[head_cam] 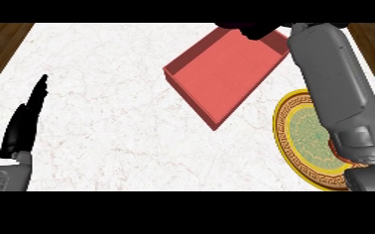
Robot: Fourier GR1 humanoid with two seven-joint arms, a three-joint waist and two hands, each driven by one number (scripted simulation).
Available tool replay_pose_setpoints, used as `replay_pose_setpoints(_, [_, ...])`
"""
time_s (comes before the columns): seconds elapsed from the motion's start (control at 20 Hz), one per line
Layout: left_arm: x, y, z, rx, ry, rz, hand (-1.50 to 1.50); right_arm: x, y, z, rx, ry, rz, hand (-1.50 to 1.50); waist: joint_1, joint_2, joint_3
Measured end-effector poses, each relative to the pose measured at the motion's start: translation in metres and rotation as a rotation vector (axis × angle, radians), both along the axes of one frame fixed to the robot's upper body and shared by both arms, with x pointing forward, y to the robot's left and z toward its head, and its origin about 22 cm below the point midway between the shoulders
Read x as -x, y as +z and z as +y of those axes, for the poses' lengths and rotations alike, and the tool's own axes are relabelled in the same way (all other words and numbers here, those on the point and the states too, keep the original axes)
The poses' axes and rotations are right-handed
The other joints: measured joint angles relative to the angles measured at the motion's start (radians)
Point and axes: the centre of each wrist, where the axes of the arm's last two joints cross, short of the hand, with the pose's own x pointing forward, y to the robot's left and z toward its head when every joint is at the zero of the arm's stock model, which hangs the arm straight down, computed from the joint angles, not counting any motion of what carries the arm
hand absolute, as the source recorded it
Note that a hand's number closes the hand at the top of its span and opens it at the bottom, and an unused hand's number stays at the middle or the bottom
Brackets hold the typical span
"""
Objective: Pick the eggplant from the plate and place it in the cardboard box
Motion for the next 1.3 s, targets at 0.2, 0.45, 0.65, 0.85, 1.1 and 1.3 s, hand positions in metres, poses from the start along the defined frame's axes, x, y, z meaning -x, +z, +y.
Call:
replay_pose_setpoints(0.2, [-0.007, 0.003, -0.003, 0.004, -0.014, -0.003, 0.00, -0.013, -0.011, 0.023, -0.006, -0.015, 0.030, 1.50, 0.011, 0.006, 0.000])
replay_pose_setpoints(0.45, [-0.013, 0.011, 0.000, 0.000, -0.026, -0.017, 0.00, -0.020, -0.032, 0.040, 0.035, -0.063, 0.054, 1.50, 0.027, 0.014, 0.000])
replay_pose_setpoints(0.65, [-0.013, 0.007, -0.001, -0.004, -0.031, -0.018, 0.00, -0.021, -0.047, 0.050, 0.007, -0.112, 0.122, -1.50, 0.036, 0.019, 0.000])
replay_pose_setpoints(0.85, [-0.015, 0.009, -0.003, -0.003, -0.046, -0.022, 0.00, -0.022, -0.060, 0.050, -0.038, -0.133, 0.198, -1.50, 0.046, 0.024, 0.000])
replay_pose_setpoints(1.1, [-0.017, 0.009, -0.012, -0.001, -0.052, -0.028, 0.00, -0.021, -0.068, 0.051, -0.098, -0.122, 0.184, -1.50, 0.053, 0.027, 0.001])
replay_pose_setpoints(1.3, [-0.015, 0.009, -0.012, 0.004, -0.052, -0.021, 0.00, -0.022, -0.065, 0.047, -0.181, -0.111, 0.100, -1.50, 0.052, 0.025, 0.002])
